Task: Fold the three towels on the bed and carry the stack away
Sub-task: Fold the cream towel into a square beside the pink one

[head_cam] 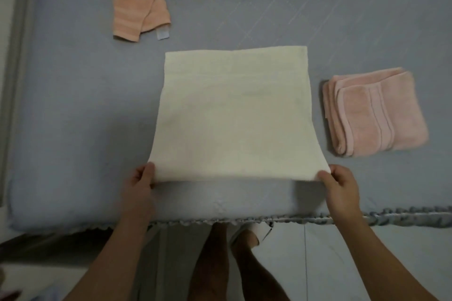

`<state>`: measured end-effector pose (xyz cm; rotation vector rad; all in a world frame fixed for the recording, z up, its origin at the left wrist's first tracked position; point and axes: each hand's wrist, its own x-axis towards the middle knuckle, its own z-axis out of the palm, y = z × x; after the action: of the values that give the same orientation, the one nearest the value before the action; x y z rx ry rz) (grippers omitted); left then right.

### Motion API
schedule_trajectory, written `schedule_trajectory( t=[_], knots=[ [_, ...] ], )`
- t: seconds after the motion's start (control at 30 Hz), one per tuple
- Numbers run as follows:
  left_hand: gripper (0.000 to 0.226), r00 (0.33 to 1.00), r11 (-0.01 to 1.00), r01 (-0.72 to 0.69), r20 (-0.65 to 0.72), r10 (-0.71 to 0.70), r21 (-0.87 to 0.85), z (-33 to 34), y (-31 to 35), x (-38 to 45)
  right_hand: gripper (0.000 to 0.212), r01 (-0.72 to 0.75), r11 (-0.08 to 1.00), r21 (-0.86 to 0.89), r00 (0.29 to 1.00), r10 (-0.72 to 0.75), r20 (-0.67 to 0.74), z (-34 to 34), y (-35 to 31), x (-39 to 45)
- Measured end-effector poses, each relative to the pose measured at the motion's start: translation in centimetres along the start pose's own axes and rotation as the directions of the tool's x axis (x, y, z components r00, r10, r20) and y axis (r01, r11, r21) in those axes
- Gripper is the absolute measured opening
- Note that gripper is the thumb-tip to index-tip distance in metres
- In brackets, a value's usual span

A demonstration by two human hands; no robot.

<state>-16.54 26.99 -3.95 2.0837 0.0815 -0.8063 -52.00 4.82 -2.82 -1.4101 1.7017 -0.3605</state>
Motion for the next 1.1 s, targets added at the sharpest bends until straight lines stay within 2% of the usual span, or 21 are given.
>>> schedule_trajectory(
  t=[0.07, 0.17, 0.23, 0.33, 0.4, 0.5, 0.57, 0.7, 0.8, 0.97, 1.1],
  knots=[
    [0.023, 0.999, 0.983, -0.03, -0.021, 0.035, 0.18, 0.1, -1.1, -1.2, 0.023, -0.038, 0.997, -0.06, 0.997, 0.042, 0.062, -0.2, 1.3, -0.7],
    [0.02, 0.997, 0.928, -0.071, 0.066, 0.05, 0.367, 0.3, -2.4, -2.6, 0.023, -0.107, 0.977, -0.185, 0.977, 0.138, 0.163, -0.2, 2.6, -1.2],
    [0.02, 0.993, 0.914, -0.07, 0.114, 0.027, 0.4, -0.1, -2.5, -2.7, 0.021, -0.106, 0.975, -0.196, 0.973, 0.142, 0.18, -0.2, 2.6, -1.1],
    [0.021, 0.989, 0.933, -0.019, 0.145, -0.036, 0.361, -0.9, -2.1, -2.1, 0.025, -0.06, 0.978, -0.201, 0.983, 0.092, 0.157, -0.1, 2.0, -0.5],
    [0.02, 0.986, 0.906, -0.039, 0.162, -0.033, 0.422, -1.2, -2.1, -2.0, 0.03, -0.037, 0.965, -0.259, 0.99, 0.07, 0.12, -0.2, 2.1, 0.0],
    [0.022, 0.993, 0.858, -0.032, 0.116, -0.032, 0.512, -1.0, -2.6, -2.1, 0.025, -0.124, 0.938, -0.323, 0.982, 0.162, 0.093, -0.4, 3.1, 0.3],
    [0.02, 0.993, 0.861, 0.008, 0.095, -0.066, 0.509, -0.5, -2.4, -2.2, 0.017, -0.169, 0.926, -0.338, 0.973, 0.211, 0.09, -0.5, 3.5, 0.3],
    [0.014, 0.993, 0.883, 0.034, 0.083, -0.083, 0.468, 0.5, -0.5, -1.4, 0.006, -0.128, 0.948, -0.293, 0.985, 0.155, 0.073, -0.2, 1.8, 0.5],
    [0.021, 0.996, 0.912, -0.025, 0.09, -0.013, 0.41, 1.2, 1.6, 0.4, 0.013, -0.071, 0.969, -0.237, 0.993, 0.091, 0.075, 0.6, -1.1, 1.8],
    [0.015, 0.991, 0.924, -0.119, 0.101, 0.088, 0.363, 4.3, 6.7, 5.2, 0.036, 0.102, 0.969, -0.225, 0.993, -0.085, 0.082, 3.2, -7.6, 7.5],
    [0.022, 0.977, 0.934, -0.202, 0.124, 0.172, 0.296, 7.2, 11.3, 9.8, 0.047, 0.105, 0.976, -0.192, 0.994, -0.099, 0.042, 5.0, -12.4, 13.3]
  ],
)
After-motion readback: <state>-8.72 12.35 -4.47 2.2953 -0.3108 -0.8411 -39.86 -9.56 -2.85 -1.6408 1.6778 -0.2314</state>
